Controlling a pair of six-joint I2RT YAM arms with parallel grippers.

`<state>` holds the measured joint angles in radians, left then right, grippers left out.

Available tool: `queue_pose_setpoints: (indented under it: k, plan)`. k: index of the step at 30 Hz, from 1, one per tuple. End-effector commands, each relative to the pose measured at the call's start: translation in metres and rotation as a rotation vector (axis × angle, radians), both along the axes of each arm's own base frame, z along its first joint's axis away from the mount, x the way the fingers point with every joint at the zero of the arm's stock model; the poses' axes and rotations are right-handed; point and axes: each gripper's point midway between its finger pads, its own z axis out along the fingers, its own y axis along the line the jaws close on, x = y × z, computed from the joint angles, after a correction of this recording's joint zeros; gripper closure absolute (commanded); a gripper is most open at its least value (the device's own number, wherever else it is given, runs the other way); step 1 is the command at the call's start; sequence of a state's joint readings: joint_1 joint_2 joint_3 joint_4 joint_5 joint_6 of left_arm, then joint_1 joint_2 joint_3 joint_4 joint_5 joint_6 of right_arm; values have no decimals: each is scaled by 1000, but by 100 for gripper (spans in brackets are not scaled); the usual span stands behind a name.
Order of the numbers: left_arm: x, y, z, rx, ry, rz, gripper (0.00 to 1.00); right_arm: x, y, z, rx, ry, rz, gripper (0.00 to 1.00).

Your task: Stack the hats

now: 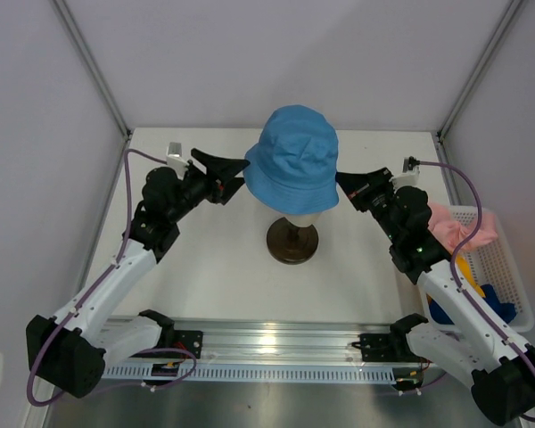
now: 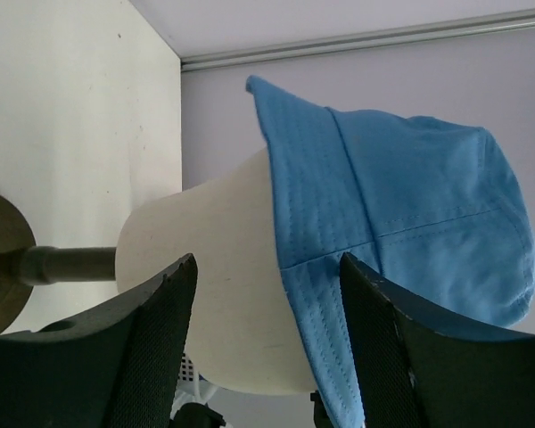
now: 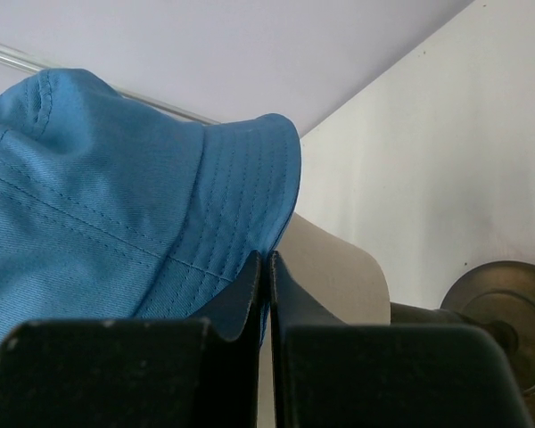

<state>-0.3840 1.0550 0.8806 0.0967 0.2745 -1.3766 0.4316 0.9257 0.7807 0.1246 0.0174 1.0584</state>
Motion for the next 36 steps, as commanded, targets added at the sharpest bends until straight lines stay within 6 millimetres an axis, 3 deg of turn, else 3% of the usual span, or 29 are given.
queue_pose_setpoints:
  k: [1,8,11,15,18,19,21,26,31,36]
  plan:
    - [-9,-1,26,-89,-51,-22,30,3,-3,10,-28,-21,-15,100]
    - [-6,-10,49,-209,-72,-78,31,6,1,9,-11,-9,-4,100]
    - [-3,-17,49,-265,-49,-99,36,6,3,14,2,-20,1,100]
    - [-4,-15,54,-291,-61,-76,57,6,3,16,3,-24,1,100]
    - [-5,-14,58,-293,-65,-72,83,6,2,17,1,-25,-2,100]
    - [-4,-14,56,-278,-67,-71,99,6,2,15,-3,-23,-2,100]
    - [0,-15,50,-234,-37,-55,99,6,0,15,-6,-23,-9,100]
    - [9,-16,7,-122,64,-25,99,6,-7,14,-24,-19,-30,100]
    - [1,-23,-36,-7,124,-26,99,13,-24,17,-32,-31,-87,100]
    - [-10,-33,-56,37,157,-55,99,17,-31,33,-20,-64,-94,100]
